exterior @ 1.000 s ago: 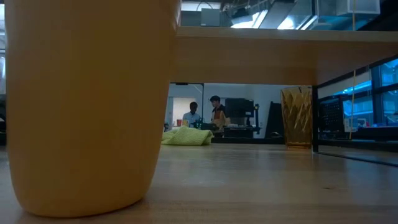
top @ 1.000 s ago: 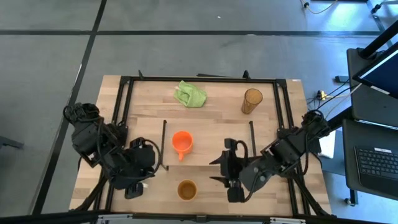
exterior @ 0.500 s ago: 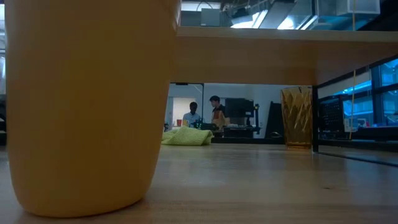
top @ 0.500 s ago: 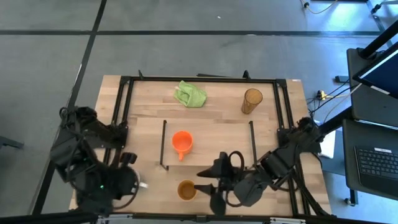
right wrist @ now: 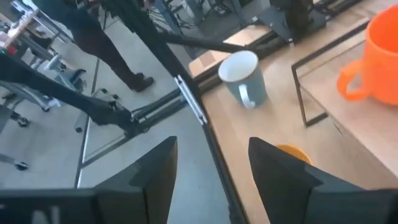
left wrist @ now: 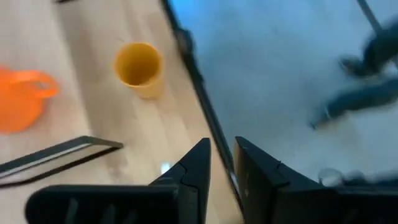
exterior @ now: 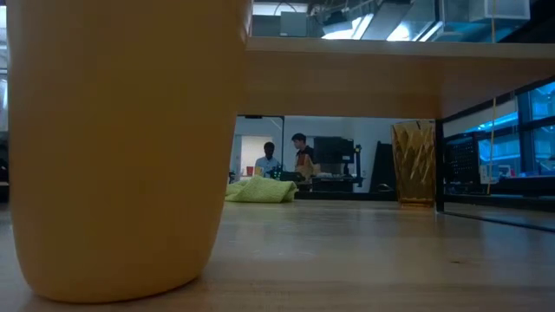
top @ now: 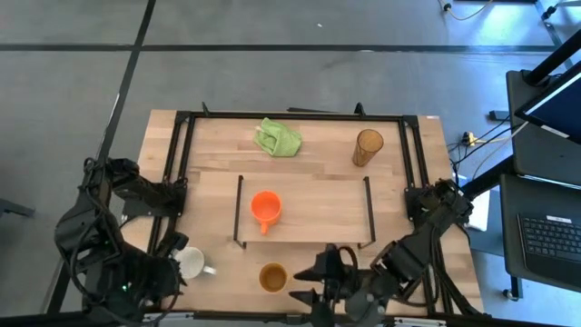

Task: Stack small to large cups/mugs on shelf
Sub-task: Put the blue mug on the shelf

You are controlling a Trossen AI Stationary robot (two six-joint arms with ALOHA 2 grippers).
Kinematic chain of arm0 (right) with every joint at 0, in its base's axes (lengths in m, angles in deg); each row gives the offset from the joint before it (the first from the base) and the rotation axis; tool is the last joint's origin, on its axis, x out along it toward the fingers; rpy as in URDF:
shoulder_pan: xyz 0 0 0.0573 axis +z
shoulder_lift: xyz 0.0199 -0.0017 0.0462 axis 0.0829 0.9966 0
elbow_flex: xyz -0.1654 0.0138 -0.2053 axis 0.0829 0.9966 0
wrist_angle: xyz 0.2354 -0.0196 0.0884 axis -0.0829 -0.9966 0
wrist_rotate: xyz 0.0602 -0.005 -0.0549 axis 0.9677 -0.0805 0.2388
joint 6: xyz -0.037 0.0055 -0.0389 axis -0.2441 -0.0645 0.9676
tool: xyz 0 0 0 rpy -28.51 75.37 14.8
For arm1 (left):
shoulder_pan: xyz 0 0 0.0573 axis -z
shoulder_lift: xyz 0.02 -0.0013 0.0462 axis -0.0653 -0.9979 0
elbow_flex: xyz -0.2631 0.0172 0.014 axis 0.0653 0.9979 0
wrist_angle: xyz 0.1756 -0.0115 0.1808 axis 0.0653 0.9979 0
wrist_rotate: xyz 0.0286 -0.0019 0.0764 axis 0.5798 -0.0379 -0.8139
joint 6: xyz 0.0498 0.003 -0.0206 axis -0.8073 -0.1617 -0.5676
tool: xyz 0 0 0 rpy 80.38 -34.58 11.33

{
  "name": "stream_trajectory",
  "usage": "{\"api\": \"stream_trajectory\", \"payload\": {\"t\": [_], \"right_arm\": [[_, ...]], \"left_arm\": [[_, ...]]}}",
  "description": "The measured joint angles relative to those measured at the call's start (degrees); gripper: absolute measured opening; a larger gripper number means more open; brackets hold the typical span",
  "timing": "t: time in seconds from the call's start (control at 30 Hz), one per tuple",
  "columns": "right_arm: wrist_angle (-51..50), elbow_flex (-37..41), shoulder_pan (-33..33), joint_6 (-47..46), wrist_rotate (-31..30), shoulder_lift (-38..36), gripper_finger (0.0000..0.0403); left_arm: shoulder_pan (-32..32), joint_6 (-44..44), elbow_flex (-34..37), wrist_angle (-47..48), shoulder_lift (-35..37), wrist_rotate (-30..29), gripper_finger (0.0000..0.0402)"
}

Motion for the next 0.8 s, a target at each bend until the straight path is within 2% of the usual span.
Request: {"api": "stream_trajectory", "payload": {"t": [0.1, 0.33, 0.47, 0.53, 0.7, 0.8], "right_arm": [[-1.4, 0.0, 2.4, -3.2, -1.2, 1.8, 0.0200], [0.6, 0.1, 5.7, -11.5, -1.2, 6.0, 0.0200], [3.7, 0.1, 6.8, -11.8, -2.5, 7.8, 0.0200], [5.4, 0.1, 7.0, -11.8, -2.6, 8.5, 0.0200], [10.0, 0.1, 7.0, -11.7, -1.3, 9.8, 0.0200], [11.9, 0.0, 7.3, -11.5, -1.5, 9.7, 0.0200]], "left_arm": [[0.0, 5.3, 0.4, -0.1, -0.4, -5.1, 0.0064], [1.3, 11.0, 6.3, -0.1, -0.5, -5.7, 0.0064], [2.7, 15.0, 12.0, -2.2, -0.4, -5.5, 0.0064], [4.0, 17.4, 15.3, -4.1, -0.5, -2.5, 0.0064], [6.9, 26.2, 22.0, -3.6, -0.5, 11.0, 0.0064], [9.1, 31.9, 24.6, -0.8, -0.5, 14.6, 0.0064]]}}
